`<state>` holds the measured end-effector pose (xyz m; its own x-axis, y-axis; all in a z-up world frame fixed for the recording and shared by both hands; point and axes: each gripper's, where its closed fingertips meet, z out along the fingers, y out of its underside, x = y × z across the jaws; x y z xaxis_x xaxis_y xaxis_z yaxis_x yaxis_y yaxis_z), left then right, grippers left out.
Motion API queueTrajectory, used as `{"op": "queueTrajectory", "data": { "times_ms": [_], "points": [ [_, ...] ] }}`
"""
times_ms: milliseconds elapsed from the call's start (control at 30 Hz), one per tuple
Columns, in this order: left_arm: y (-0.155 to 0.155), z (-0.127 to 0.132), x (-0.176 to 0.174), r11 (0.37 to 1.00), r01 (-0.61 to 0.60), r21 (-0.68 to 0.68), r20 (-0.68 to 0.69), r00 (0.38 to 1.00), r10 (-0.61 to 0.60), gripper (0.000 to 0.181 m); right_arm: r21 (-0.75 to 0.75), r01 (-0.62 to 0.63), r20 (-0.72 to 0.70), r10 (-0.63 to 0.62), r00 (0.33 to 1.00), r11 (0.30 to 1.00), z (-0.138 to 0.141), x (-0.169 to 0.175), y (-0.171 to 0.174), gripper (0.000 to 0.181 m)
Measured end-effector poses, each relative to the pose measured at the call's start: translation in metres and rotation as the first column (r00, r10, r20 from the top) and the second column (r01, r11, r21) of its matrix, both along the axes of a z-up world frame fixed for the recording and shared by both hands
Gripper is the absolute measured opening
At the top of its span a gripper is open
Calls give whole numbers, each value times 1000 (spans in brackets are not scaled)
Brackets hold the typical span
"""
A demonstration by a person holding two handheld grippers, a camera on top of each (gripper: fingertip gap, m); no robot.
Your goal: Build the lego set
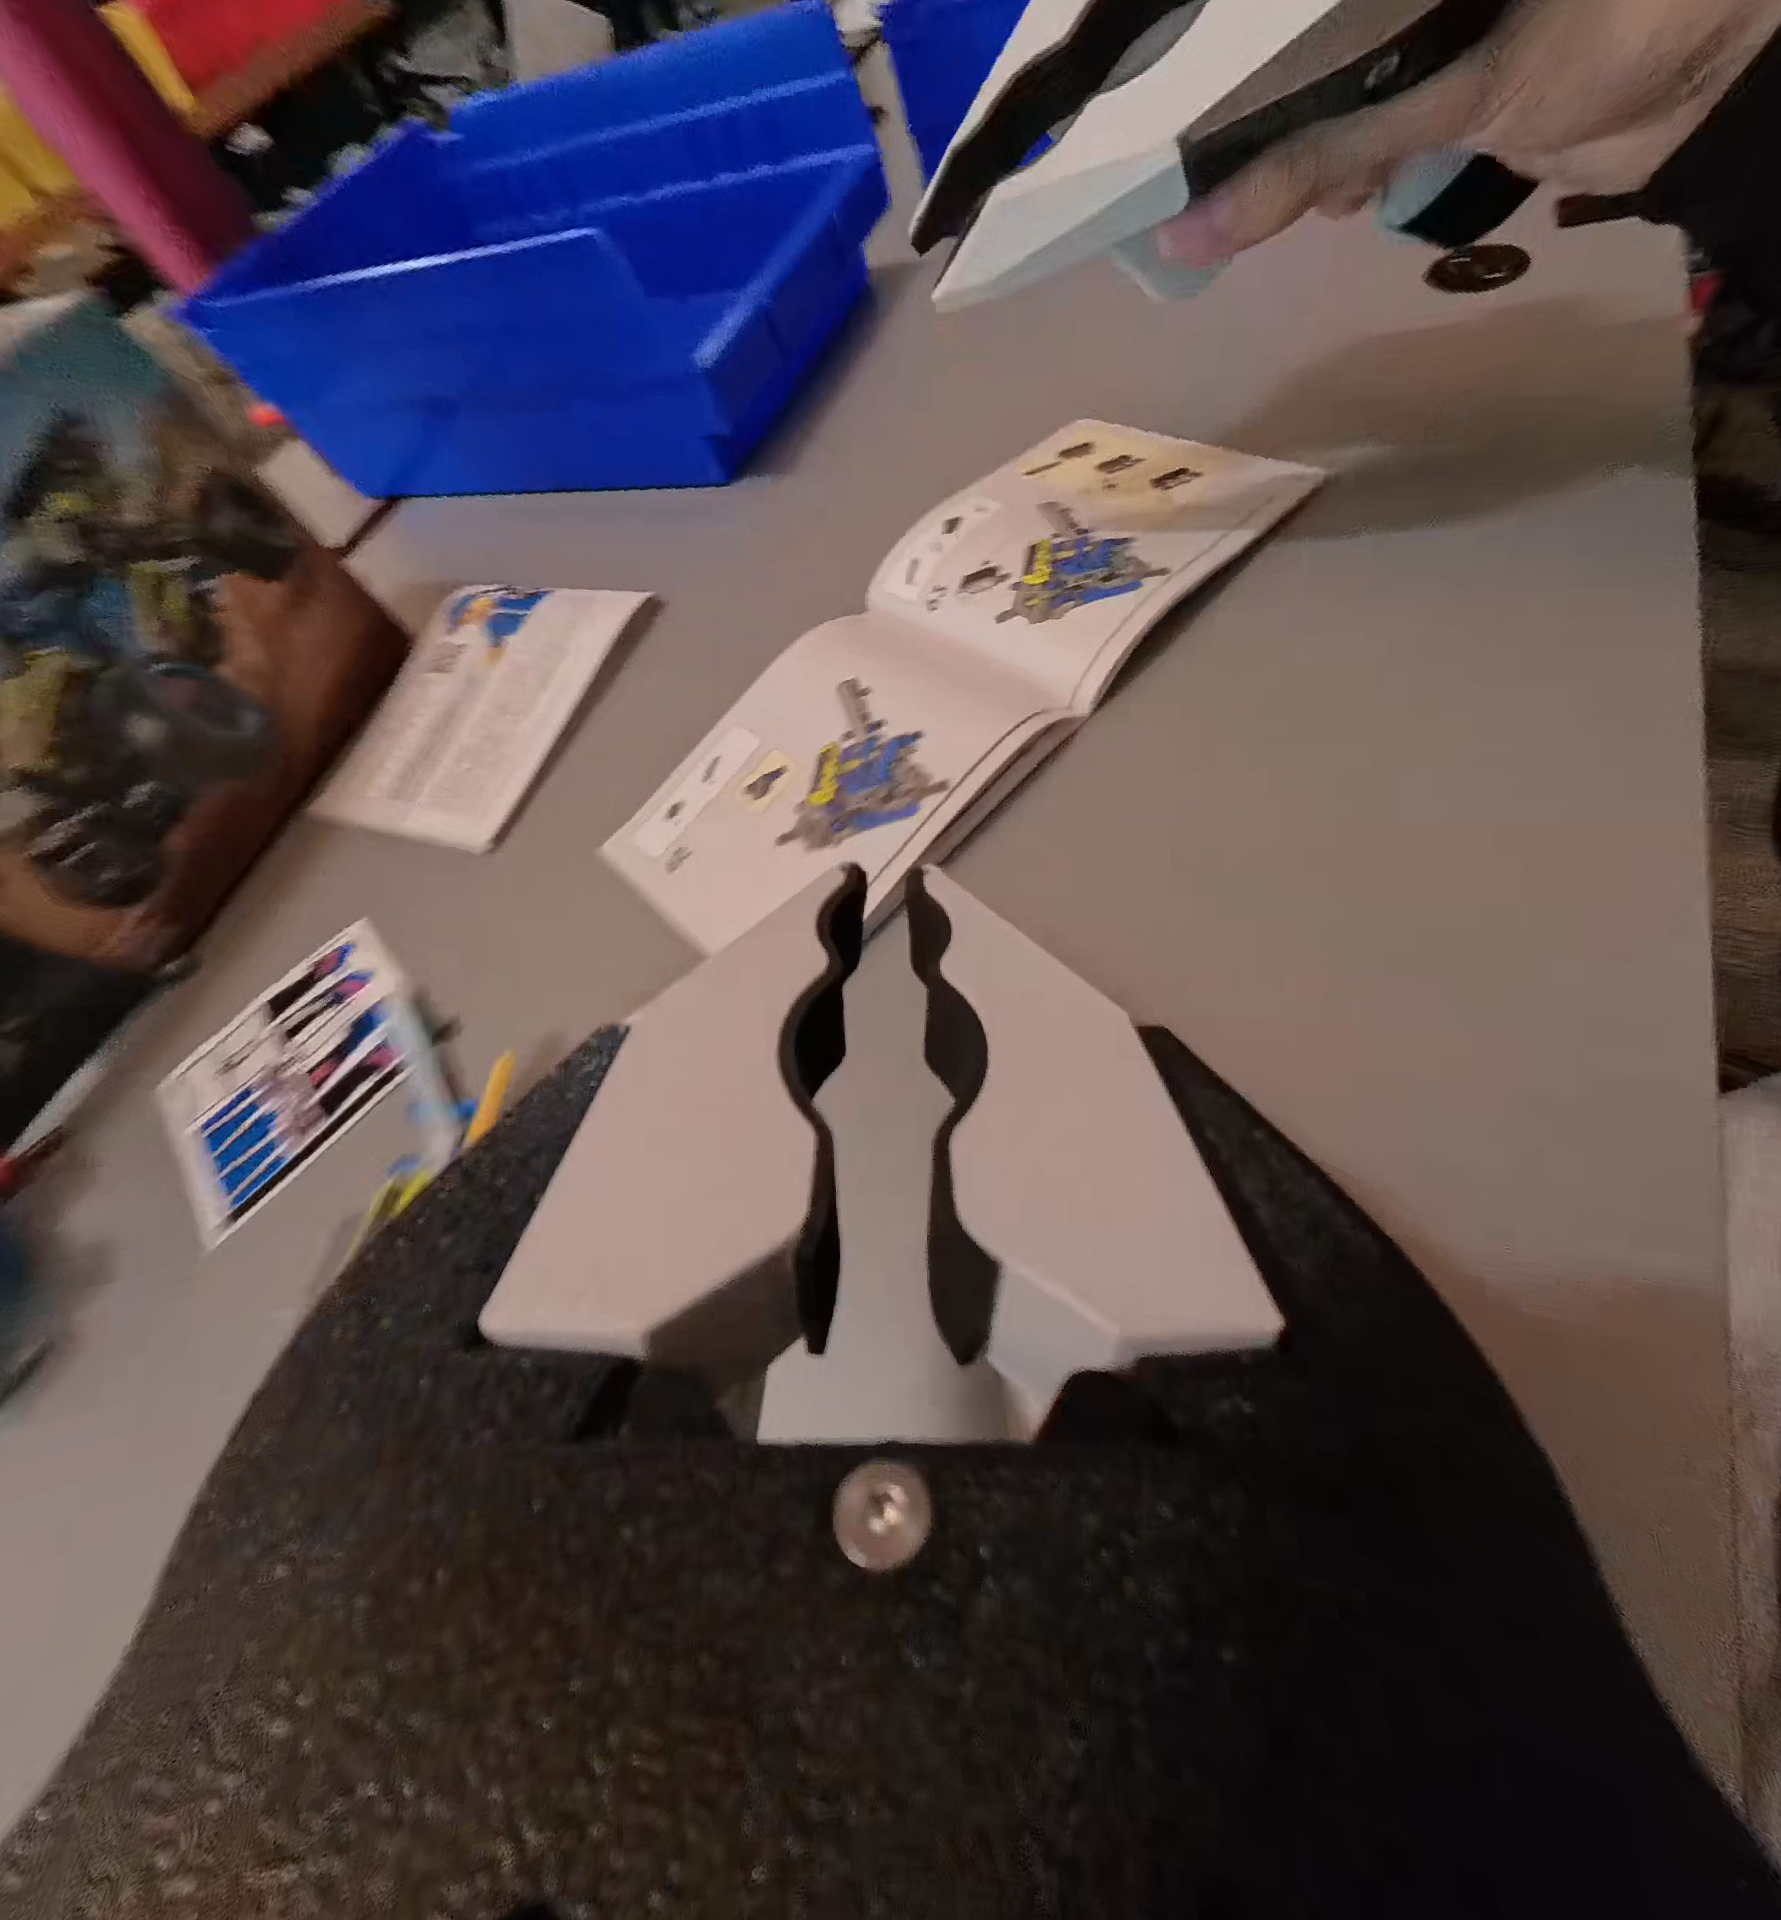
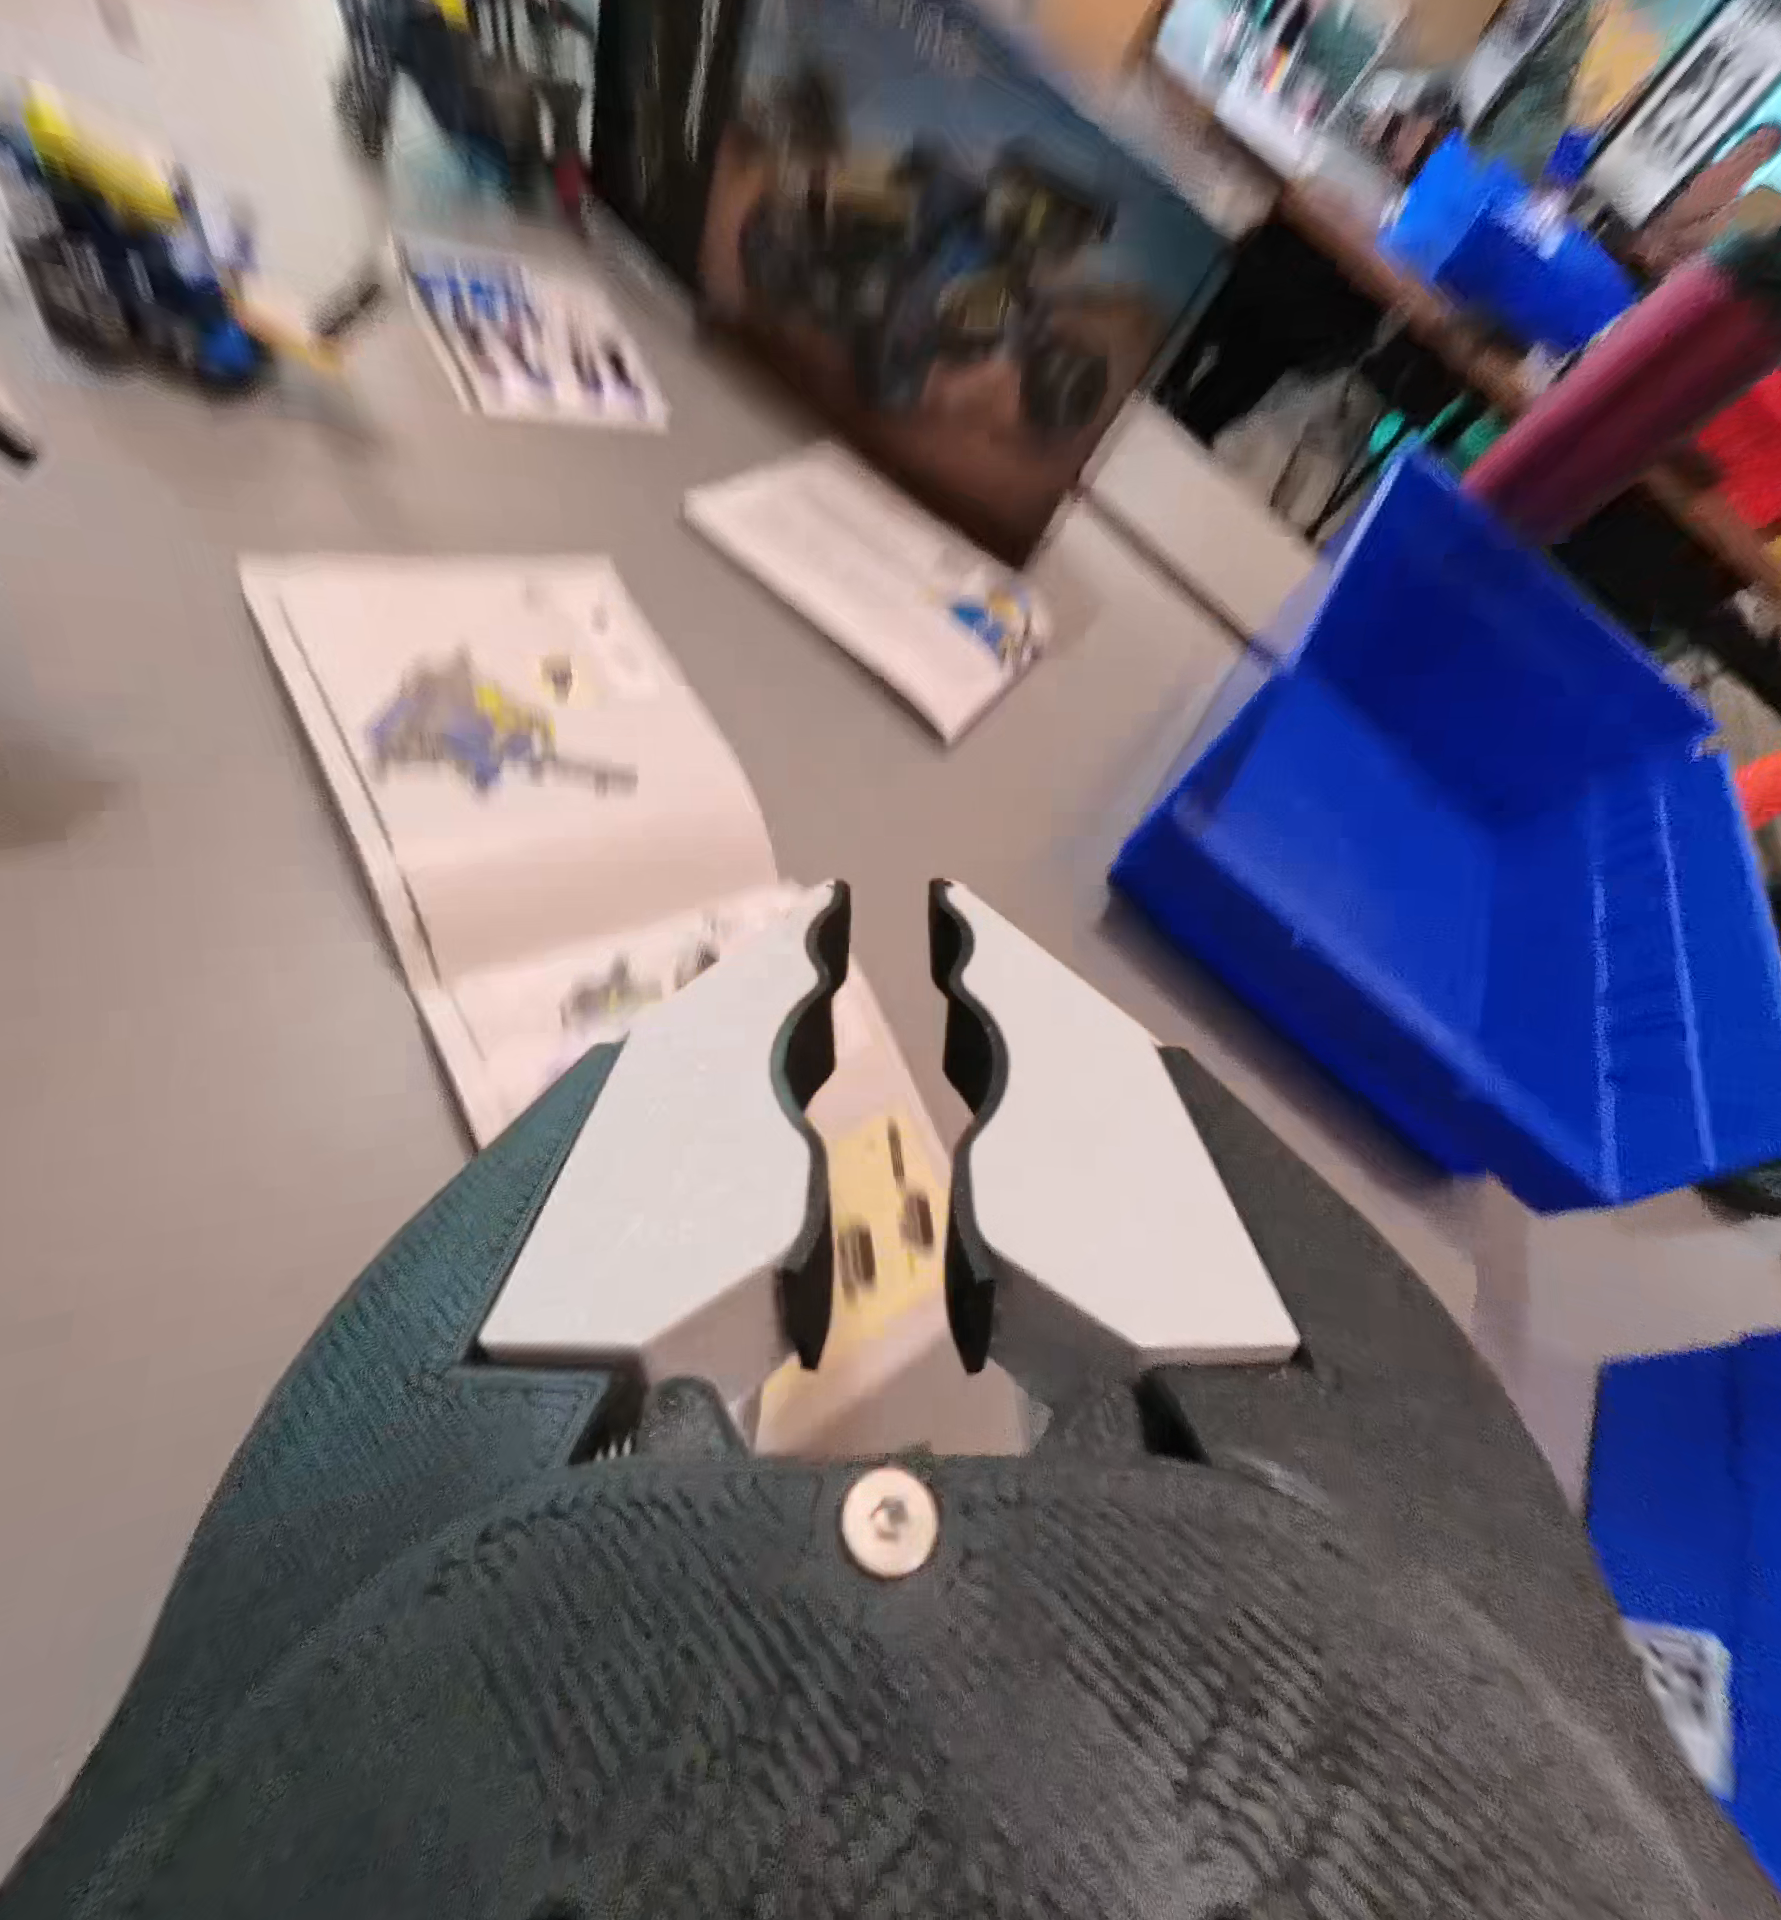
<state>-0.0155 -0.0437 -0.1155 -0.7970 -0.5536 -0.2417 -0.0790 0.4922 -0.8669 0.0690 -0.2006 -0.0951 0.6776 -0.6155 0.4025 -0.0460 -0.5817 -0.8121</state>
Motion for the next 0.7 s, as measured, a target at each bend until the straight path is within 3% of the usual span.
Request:
{"op": "queueTrajectory", "data": {
  "times_ms": [100,233,333,433,600,700],
  "points": [
    [63,8,-6,990,-138,5,36,990,137,5,149,-57,54,49,997,987,18,5,39,14],
    [164,1,-16,947,-321,17,-11,947,322,5,216,-72,58,61,996,974,10,15,86,16],
    [240,-17,-27,894,-439,88,-74,892,445,7,231,24,195,-70,978,973,13,32,96,17],
    [307,-25,-34,827,-547,133,-84,825,559,7,214,91,389,-170,906,973,26,39,94,15],
    [366,-13,-31,768,-638,63,-92,762,641,7,61,148,481,-159,862,987,14,45,95,36],
    [391,-4,-25,736,-676,39,-80,732,677,7,65,183,519,-190,833,981,15,46,87,44]
  ]
}}
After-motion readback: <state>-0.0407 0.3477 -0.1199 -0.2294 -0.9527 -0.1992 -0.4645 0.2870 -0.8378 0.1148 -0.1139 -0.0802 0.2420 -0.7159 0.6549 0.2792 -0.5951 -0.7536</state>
